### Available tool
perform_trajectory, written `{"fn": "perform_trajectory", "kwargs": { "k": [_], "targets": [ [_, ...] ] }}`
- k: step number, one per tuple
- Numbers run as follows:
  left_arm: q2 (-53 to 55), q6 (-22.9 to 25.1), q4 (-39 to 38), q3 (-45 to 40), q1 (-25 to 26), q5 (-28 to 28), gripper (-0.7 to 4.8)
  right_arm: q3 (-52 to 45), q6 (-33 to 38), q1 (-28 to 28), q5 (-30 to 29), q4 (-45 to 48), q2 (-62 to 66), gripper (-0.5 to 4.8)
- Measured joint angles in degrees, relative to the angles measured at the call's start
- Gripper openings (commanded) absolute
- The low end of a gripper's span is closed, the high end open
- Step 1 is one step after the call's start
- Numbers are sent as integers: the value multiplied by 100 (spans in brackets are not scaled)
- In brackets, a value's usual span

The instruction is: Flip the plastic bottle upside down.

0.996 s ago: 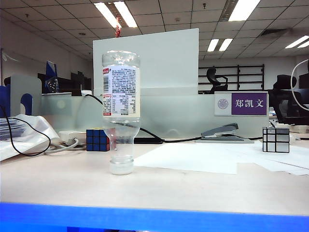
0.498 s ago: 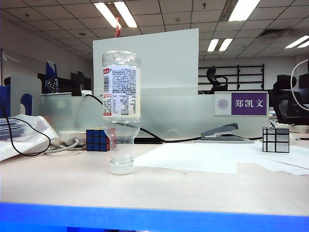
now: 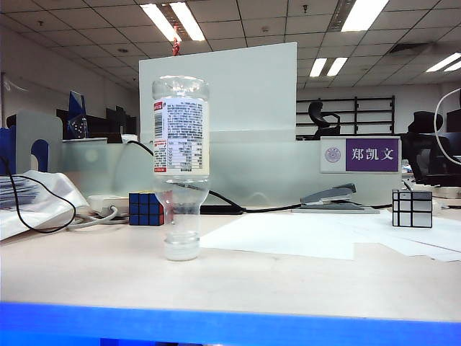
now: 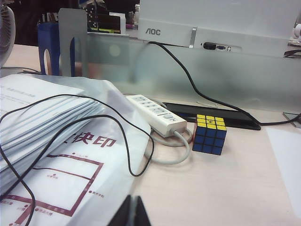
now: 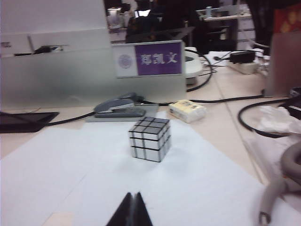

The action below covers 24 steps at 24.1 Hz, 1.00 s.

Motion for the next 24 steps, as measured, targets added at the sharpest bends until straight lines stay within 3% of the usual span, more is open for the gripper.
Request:
{"fn": "perform_trajectory", "kwargs": {
  "k": [10,24],
  "targets": [
    [0,0,0,0,0,0,-5,0,149,0,669,-42,0,-1],
    [0,0,0,0,0,0,-5,0,164,0,684,-37,0,-1]
  ]
}}
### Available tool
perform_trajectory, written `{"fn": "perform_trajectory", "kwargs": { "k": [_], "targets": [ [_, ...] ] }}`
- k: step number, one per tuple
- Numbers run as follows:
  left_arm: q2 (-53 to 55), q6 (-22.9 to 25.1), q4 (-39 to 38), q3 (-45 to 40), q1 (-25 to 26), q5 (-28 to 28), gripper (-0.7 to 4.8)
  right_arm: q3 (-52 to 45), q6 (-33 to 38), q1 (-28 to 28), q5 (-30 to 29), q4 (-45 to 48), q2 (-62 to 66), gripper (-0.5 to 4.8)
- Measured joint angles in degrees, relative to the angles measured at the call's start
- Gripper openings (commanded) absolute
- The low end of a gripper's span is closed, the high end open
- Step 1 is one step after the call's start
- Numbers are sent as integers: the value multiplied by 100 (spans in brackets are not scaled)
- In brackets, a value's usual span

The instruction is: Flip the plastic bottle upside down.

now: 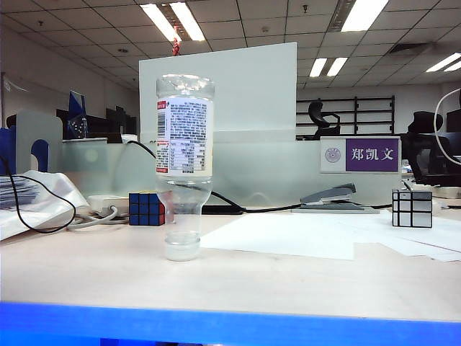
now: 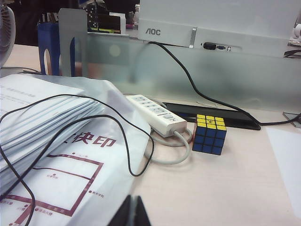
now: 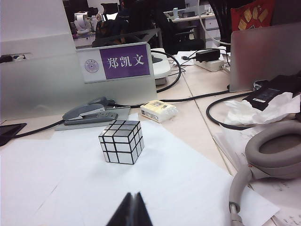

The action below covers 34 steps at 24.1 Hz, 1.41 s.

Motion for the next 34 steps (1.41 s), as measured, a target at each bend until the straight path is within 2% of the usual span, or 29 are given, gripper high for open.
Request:
{"fn": "perform_trajectory", "kwargs": {
  "k": [24,30,34],
  "targets": [
    [0,0,0,0,0,0,-5,0,0,0,-11,-22,0,-1],
    [0,0,0,0,0,0,-5,0,0,0,-11,-625,0,-1],
    [0,0,0,0,0,0,-5,0,0,0,-48,-597,0,-1]
  ]
}}
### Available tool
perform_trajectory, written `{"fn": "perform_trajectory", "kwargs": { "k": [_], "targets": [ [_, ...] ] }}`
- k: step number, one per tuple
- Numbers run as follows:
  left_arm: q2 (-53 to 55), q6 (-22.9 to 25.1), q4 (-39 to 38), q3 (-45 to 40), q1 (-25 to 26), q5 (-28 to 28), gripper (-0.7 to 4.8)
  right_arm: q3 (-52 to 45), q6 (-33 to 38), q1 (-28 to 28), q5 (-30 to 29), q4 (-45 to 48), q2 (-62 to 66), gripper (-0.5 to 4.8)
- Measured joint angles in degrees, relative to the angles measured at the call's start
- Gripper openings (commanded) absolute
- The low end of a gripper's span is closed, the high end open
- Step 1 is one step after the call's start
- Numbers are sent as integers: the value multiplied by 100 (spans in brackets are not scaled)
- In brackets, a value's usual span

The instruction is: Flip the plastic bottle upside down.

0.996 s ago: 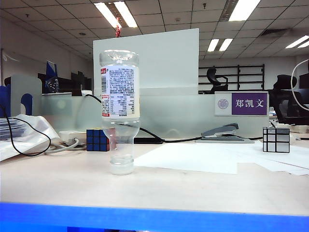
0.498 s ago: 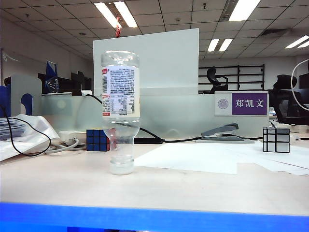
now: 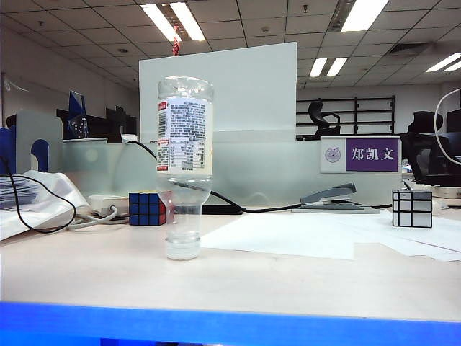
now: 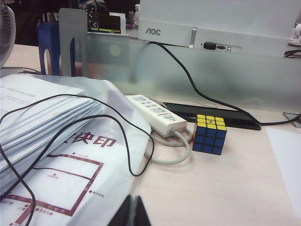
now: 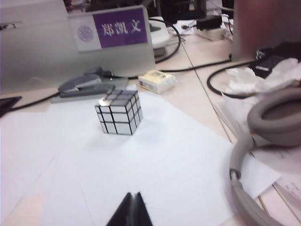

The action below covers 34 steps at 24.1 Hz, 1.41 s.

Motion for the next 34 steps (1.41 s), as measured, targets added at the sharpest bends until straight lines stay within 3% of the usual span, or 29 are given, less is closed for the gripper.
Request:
{"fn": "perform_trajectory", "kwargs": {
  "k": [7,34],
  "targets": [
    [0,0,0,0,0,0,-5,0,2,0,-243,299,0,-1],
    [0,0,0,0,0,0,-5,0,2,0,-243,273,0,-1]
  ]
}}
